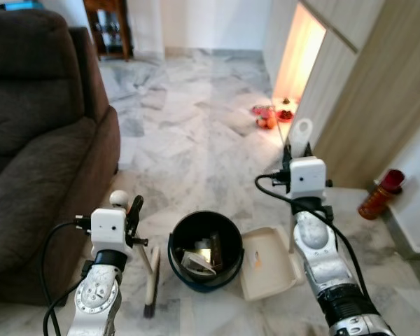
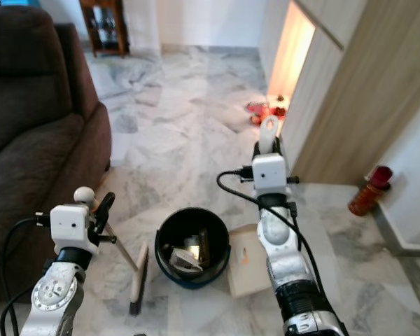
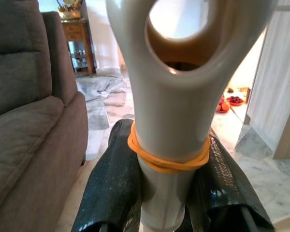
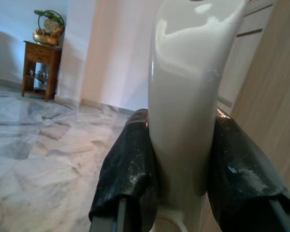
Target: Sweep floor
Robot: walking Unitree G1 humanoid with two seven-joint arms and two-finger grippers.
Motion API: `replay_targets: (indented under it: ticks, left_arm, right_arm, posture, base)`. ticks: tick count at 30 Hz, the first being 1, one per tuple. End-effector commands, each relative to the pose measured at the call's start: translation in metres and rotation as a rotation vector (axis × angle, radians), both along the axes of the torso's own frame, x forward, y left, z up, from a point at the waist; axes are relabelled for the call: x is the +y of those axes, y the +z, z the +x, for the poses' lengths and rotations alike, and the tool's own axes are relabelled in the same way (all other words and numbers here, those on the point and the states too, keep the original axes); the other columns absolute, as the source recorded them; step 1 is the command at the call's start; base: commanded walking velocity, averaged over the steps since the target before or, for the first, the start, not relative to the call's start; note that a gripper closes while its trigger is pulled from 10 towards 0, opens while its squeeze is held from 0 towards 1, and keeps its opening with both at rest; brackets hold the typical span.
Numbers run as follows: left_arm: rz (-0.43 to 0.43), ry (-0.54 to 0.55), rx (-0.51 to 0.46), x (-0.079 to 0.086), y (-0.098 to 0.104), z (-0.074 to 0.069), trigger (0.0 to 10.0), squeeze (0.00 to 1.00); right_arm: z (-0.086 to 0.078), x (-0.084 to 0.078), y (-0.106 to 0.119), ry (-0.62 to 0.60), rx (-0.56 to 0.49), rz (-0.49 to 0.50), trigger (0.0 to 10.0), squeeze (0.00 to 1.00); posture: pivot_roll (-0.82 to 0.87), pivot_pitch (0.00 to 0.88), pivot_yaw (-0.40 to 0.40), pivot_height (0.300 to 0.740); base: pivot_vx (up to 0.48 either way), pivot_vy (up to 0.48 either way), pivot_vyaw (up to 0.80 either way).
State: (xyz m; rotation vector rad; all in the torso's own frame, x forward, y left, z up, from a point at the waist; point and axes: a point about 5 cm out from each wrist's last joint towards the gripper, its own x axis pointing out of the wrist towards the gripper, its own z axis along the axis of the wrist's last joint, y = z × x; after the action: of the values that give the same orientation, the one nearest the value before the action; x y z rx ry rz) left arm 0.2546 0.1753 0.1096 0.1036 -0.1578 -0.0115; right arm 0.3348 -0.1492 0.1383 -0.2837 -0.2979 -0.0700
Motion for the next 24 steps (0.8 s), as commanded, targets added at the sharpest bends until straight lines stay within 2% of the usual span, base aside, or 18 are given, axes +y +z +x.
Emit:
replay_targets:
  ticks: [1, 10, 24]
  left_arm:
    - [-0.002, -0.002, -0.036, -0.0001, 0.0067, 0.0011, 10.0, 0.00]
    - [0.001, 0.000, -0.040, 0.0007, 0.0080, 0.0038, 10.0, 0.00]
    - [0.006, 0.014, -0.036, 0.0001, 0.0080, 0.0061, 10.0, 0.00]
  right_arm:
    - [0.0020, 0.0007, 0.0085, 0.008, -0.034, 0.007, 10.0, 0.00]
    - [0.0038, 0.0023, 0.0107, 0.016, -0.040, 0.023, 10.0, 0.00]
    - [0.0051, 0.0043, 0.0117, 0.041, -0.034, 0.047, 10.0, 0.00]
  posture:
    - [0.06, 0.044, -0.026, 0.740]
    - [0.06, 0.067, -0.027, 0.740]
    - [0.06, 0.098, -0.038, 0.740]
  base:
    - [-0.251, 0.000, 0.00]
    - [-0.246, 0.000, 0.00]
    - [0.000, 0.000, 0.00]
